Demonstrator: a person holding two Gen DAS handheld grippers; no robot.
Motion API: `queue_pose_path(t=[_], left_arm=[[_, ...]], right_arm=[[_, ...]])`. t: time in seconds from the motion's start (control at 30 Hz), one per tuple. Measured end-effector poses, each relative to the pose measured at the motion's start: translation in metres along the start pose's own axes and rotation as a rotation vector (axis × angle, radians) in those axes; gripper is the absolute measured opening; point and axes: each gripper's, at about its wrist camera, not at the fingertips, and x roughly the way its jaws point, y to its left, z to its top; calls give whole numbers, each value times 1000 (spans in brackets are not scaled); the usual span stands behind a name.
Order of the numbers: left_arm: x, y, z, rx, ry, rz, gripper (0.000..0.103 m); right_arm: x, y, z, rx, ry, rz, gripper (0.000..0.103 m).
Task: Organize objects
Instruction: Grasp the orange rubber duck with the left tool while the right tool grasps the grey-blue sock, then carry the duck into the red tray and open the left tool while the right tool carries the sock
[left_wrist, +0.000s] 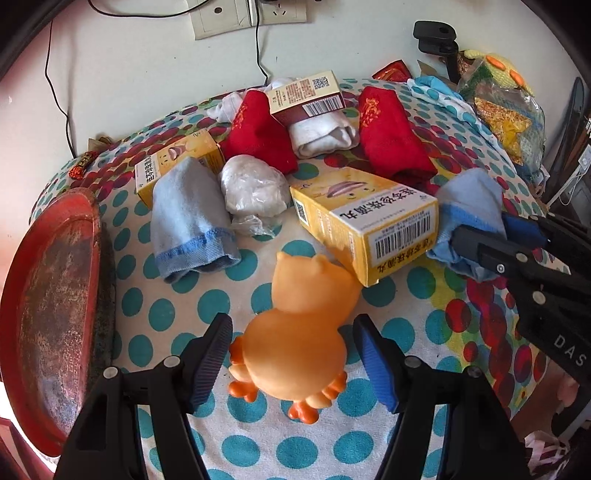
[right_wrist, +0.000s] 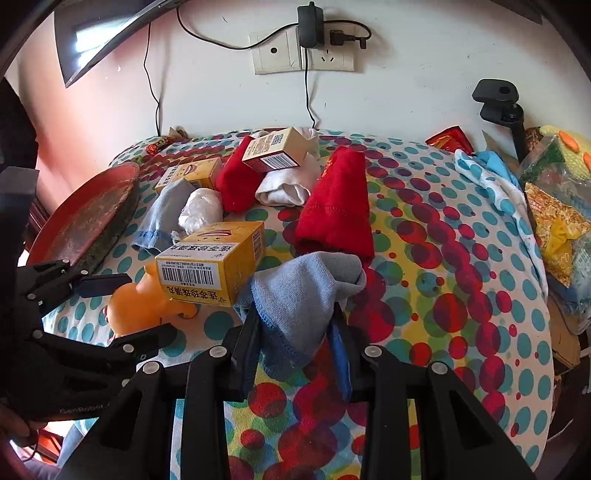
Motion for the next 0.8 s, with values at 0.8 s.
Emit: queue_pose_path(t=[0.8], left_arm=[[-56, 69, -23, -56, -81, 90, 56]], right_arm=[[-30, 6, -3, 63, -43, -37, 32]])
